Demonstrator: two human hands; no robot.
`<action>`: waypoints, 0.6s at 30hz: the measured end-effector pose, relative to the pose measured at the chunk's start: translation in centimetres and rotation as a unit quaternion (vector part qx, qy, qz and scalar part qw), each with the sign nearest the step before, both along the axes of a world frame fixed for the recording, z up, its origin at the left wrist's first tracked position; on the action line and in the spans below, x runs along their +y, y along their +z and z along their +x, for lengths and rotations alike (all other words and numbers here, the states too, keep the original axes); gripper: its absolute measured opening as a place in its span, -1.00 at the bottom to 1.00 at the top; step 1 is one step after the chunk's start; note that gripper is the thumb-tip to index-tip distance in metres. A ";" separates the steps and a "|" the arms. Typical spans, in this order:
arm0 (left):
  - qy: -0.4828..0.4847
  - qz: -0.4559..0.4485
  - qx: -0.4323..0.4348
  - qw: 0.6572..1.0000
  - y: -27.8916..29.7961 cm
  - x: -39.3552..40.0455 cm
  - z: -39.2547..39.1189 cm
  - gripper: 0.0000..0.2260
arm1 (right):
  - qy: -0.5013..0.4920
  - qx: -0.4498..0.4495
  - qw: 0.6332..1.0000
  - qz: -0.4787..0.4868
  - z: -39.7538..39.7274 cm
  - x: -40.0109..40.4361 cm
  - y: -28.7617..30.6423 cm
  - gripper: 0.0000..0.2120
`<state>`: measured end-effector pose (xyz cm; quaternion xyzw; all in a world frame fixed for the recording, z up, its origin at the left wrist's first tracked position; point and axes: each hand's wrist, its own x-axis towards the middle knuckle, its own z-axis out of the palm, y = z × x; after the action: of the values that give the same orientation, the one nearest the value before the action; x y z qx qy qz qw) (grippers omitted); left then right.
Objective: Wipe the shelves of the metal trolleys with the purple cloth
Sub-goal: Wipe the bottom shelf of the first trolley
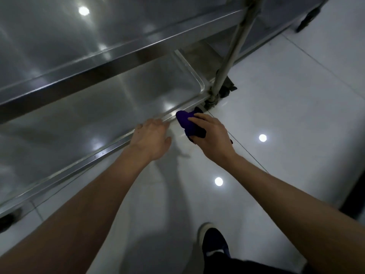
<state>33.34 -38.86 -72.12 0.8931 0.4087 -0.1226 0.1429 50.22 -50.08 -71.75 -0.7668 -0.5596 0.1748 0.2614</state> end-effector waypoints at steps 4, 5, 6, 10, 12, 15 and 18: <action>-0.027 -0.027 0.010 0.999 6.3 -3.0 0.4 -0.52 | -0.042 0.010 0.999 0.011 0.8 -3.0 6.6 -0.54; -0.035 -0.038 0.015 0.999 8.2 -3.8 0.2 -0.50 | -0.051 0.014 0.999 0.002 0.7 -3.9 8.4 -0.54; -0.043 -0.045 0.022 0.998 10.2 -4.6 -0.2 -0.49 | -0.063 0.020 0.998 -0.008 0.4 -4.8 10.2 -0.54; -0.069 -0.068 0.045 0.994 19.0 -7.5 -1.8 -0.49 | -0.096 0.044 0.994 -0.028 -1.6 -8.4 18.2 -0.57; -0.064 -0.068 0.027 0.995 24.0 -8.6 -2.8 -0.54 | -0.096 0.053 0.993 -0.035 -3.0 -10.0 22.6 -0.60; -0.051 -0.071 0.009 0.996 31.8 -9.6 -4.4 -0.58 | -0.085 0.066 0.993 -0.056 -5.2 -11.7 29.9 -0.62; -0.052 -0.070 0.014 0.996 39.7 -10.1 -6.3 -0.63 | -0.067 0.063 0.993 -0.075 -7.5 -13.0 37.9 -0.63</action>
<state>27.07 -48.93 -32.44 0.8993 0.3537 -0.1705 0.1925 42.68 -63.04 -33.87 -0.8077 -0.4745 0.2462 0.2487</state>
